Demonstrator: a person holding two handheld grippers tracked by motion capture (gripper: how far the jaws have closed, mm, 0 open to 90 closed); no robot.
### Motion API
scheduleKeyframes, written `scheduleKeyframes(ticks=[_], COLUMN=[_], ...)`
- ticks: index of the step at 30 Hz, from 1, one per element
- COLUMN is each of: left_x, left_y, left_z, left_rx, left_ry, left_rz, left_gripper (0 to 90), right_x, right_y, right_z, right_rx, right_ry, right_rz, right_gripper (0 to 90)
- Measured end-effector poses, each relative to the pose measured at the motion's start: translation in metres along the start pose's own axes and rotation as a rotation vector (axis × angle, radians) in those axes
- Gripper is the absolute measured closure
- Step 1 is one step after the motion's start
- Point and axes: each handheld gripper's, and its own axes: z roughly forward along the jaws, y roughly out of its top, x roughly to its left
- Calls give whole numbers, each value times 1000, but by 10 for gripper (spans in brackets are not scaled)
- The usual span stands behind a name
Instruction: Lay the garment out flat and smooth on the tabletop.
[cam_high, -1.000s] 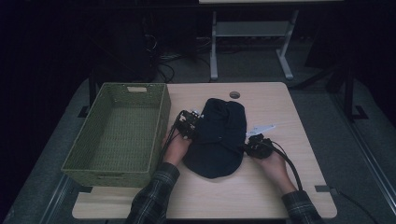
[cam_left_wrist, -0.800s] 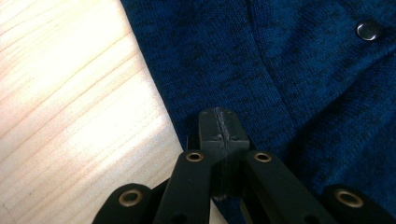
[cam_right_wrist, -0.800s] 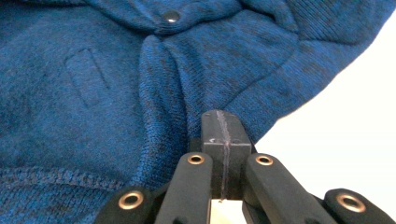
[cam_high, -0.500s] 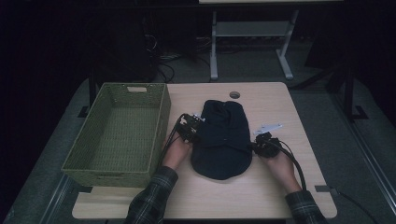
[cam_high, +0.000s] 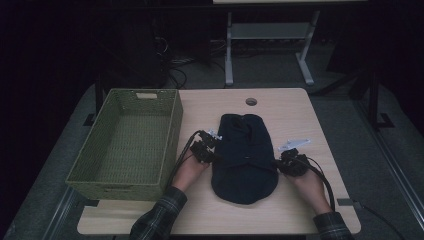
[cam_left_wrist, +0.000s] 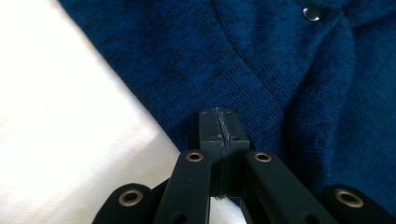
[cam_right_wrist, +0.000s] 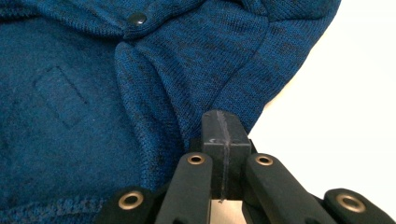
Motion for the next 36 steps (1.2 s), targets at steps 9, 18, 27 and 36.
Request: scheduleKeyframes(ticks=[9,18,27,36], left_x=[-28,-44,-58,-69], left_y=[-14,-25,-40,-49], left_z=[-4,-8,-14,-20], left_rx=[3,0,-5,-5], left_ry=[-16,-49,-91,-91], left_rz=[96,99,111,134], left_gripper=[900,900,900,884], right_x=[13,26,40,54], right_y=[-22,-40,-52,-62], right_z=[-19,-31,-42,-51], right_rx=[10,2,12,20], right_ry=[17,33,45,58], right_rz=[-22,-48,-78,-101], right_gripper=[900,900,900,898])
